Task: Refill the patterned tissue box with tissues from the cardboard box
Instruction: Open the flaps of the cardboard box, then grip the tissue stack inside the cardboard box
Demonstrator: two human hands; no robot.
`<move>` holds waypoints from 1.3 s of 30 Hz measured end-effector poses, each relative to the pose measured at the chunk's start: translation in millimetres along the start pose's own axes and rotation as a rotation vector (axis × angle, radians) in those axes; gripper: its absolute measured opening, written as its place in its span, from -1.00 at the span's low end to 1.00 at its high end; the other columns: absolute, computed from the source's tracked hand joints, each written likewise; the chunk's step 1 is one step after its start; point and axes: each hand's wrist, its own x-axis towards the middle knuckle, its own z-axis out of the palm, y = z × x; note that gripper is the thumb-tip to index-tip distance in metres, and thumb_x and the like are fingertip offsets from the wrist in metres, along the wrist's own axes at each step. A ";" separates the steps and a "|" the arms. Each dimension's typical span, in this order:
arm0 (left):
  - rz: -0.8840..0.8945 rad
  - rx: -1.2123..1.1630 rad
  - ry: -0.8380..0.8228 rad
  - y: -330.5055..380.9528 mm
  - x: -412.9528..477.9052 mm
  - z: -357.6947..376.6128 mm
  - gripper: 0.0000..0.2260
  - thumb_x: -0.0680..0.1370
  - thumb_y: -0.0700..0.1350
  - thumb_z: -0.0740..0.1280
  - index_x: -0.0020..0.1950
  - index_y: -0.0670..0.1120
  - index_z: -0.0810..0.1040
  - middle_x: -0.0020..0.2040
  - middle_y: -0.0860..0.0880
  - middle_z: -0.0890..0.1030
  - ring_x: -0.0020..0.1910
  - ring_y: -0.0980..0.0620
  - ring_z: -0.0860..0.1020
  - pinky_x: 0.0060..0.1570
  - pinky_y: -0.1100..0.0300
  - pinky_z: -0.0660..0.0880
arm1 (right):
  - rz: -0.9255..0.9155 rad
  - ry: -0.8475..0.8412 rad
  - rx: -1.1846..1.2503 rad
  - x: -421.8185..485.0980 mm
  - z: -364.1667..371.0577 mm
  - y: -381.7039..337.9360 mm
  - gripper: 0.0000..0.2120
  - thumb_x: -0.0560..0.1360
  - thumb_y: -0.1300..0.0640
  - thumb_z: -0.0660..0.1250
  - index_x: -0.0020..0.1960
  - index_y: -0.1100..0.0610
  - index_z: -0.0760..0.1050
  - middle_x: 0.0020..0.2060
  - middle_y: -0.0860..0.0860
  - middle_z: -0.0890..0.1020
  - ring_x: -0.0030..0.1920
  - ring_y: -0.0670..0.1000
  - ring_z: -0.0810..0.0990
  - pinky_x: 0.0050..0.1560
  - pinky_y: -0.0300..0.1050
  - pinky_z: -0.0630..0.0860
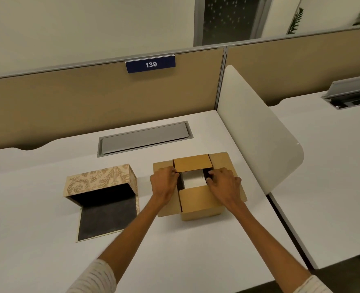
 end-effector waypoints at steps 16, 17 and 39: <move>0.098 -0.177 0.110 -2.8 68.0 -4.0 -0.69 0.56 0.10 0.35 0.15 -0.09 0.63 -0.13 -0.09 0.74 -0.10 -0.05 0.69 0.25 -0.14 0.49 | -0.128 -0.144 0.251 -16.6 -27.8 -5.4 -0.74 0.49 -0.13 0.33 -0.03 0.00 0.68 -0.05 -0.05 0.70 -0.06 -0.10 0.59 0.09 -0.09 0.52; 0.075 -0.192 0.134 1.9 71.8 -4.6 -0.68 0.56 0.09 0.35 0.19 -0.09 0.57 -0.15 -0.09 0.74 -0.13 -0.05 0.69 0.24 -0.11 0.50 | -0.118 -0.163 0.281 -20.0 -32.3 -6.8 -0.71 0.48 -0.15 0.33 -0.05 0.04 0.68 -0.09 -0.04 0.70 -0.10 -0.10 0.61 0.02 -0.16 0.55; 0.130 -0.042 -0.144 -15.8 66.9 38.5 -0.68 0.66 -0.15 0.19 0.41 -0.10 0.46 0.44 -0.16 0.46 0.41 -0.22 0.41 0.45 -0.11 0.35 | -0.185 -0.410 0.171 -78.5 -13.5 17.0 -0.58 0.44 -0.02 0.42 0.28 0.00 0.52 0.24 -0.08 0.58 0.24 -0.07 0.48 0.25 -0.27 0.25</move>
